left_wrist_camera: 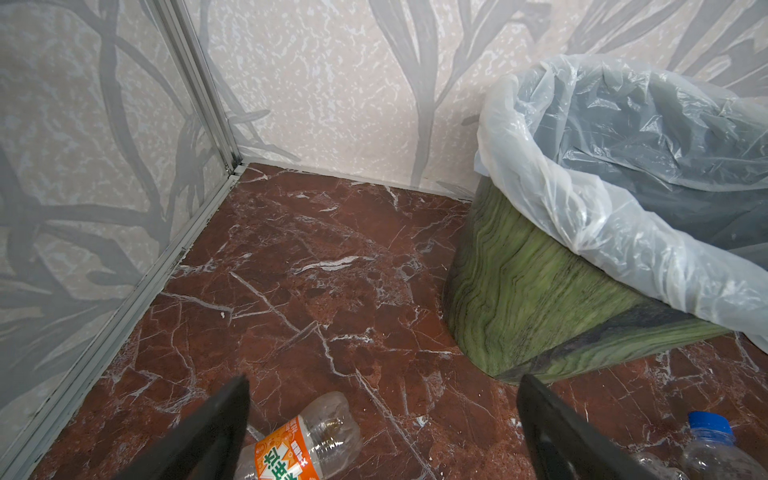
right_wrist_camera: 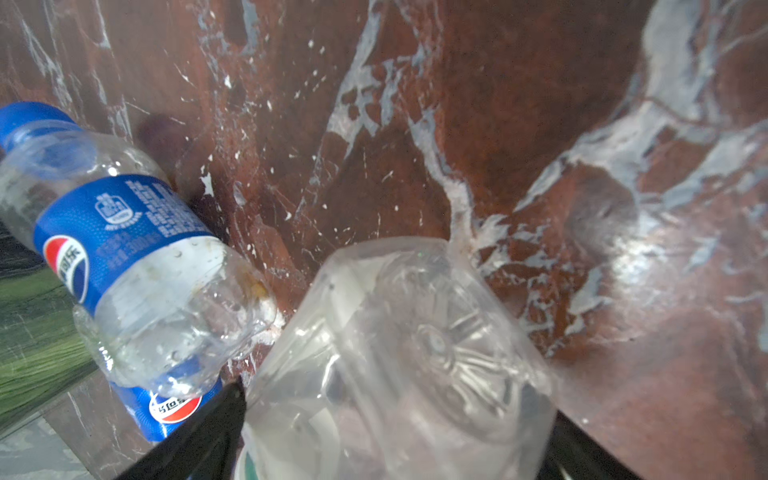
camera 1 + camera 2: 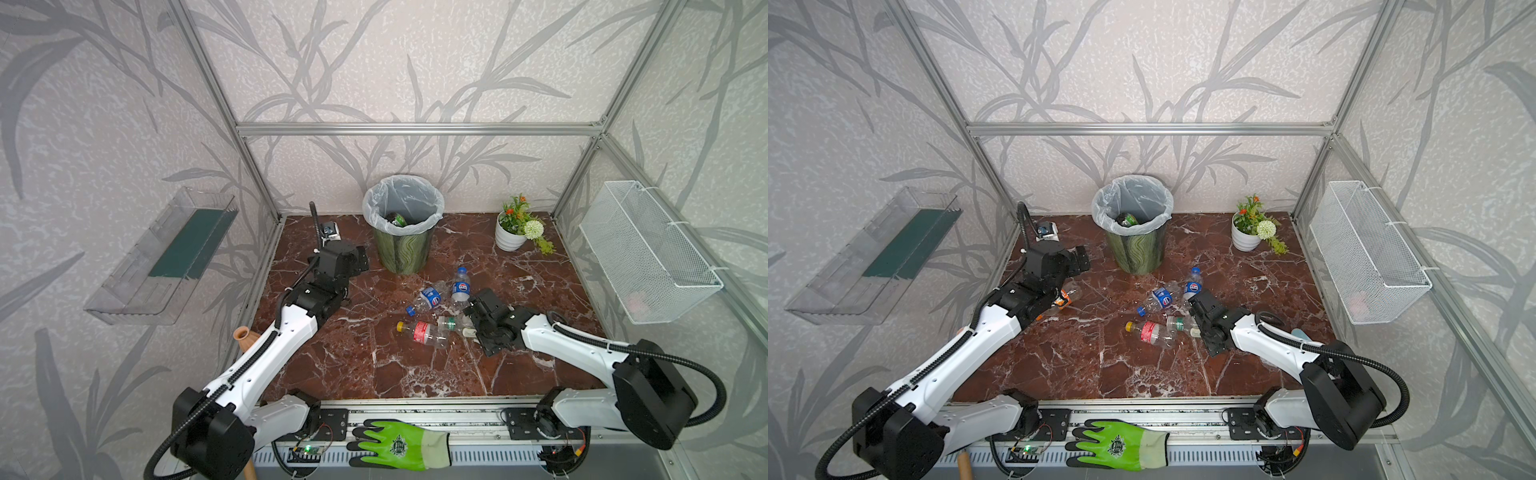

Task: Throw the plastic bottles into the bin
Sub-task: 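Draw the left gripper back while the right gripper reaches to the clear bottle, then grasp the clear bottle with the right gripper and lift it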

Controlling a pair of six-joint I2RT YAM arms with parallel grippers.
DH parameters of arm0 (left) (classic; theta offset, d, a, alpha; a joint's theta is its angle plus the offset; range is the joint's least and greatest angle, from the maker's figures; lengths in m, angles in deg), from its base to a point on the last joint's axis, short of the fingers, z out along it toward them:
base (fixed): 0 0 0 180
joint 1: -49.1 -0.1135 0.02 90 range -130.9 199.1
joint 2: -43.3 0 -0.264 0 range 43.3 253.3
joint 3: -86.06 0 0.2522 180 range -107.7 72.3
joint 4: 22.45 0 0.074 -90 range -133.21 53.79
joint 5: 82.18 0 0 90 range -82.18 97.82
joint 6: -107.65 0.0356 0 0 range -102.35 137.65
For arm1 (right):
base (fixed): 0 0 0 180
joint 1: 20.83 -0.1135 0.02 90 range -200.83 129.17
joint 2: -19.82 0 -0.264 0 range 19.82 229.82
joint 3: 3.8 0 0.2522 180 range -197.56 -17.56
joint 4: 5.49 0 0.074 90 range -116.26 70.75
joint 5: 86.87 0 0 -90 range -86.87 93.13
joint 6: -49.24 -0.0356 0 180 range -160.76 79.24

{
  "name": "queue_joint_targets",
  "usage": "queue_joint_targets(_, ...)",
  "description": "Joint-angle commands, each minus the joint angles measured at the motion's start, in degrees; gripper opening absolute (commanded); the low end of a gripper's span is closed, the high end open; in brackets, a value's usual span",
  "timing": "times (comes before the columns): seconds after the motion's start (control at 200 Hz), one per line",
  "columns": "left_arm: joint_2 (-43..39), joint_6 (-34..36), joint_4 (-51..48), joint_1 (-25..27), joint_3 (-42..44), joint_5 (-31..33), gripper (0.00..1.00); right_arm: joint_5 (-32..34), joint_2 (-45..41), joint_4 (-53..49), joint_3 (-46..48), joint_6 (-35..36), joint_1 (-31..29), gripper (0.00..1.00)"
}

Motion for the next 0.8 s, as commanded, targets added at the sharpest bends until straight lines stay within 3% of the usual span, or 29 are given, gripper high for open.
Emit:
queue_joint_targets(0.0,-1.17,-0.61,-1.1,-0.34,0.63,0.94,0.99,1.98,0.33,-3.45,0.7,-0.77,0.91,0.97)
queue_joint_targets(0.21,-0.91,-0.91,-1.33,-0.35,0.79,0.69,0.99,5.22,-1.65,-5.5,1.66,-1.05,2.46,0.92)
queue_joint_targets(0.45,-1.04,-1.26,-1.68,-0.35,0.74,0.67,0.99,8.35,-4.1,-7.89,2.99,0.01,4.48,0.8)
queue_joint_targets(0.63,-1.31,-1.56,-2.23,-0.51,0.86,1.02,0.99,10.52,-8.16,-8.96,4.29,2.96,6.62,0.66)
queue_joint_targets(0.795,-1.48,-2.38,-2.76,-0.64,1.11,1.48,0.99,12.72,-12.65,-7.94,5.1,8.49,8.64,0.6)
